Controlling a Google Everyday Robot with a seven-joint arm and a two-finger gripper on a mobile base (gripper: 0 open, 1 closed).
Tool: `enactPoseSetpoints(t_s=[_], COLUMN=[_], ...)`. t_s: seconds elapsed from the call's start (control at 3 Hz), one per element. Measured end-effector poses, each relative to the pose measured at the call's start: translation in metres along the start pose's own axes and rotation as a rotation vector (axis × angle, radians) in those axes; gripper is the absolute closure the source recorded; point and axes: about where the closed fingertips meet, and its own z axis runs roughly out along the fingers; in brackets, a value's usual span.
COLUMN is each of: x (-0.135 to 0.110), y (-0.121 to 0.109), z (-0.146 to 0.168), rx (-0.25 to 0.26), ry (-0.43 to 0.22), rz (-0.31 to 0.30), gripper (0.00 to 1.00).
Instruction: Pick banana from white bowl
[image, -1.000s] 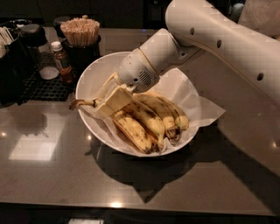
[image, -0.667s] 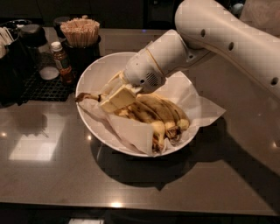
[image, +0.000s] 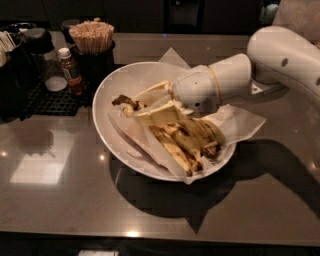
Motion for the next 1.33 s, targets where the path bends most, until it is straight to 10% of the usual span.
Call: enactPoseSetpoints(t_s=[0.33, 1.33], x=[-0.015, -0.051], y=[0.019, 0.072], z=[-0.047, -0.115], rx=[0.061, 0.150], ry=[-0.156, -0.298], rz=[-0.113, -0.392], gripper=[1.00, 1.00])
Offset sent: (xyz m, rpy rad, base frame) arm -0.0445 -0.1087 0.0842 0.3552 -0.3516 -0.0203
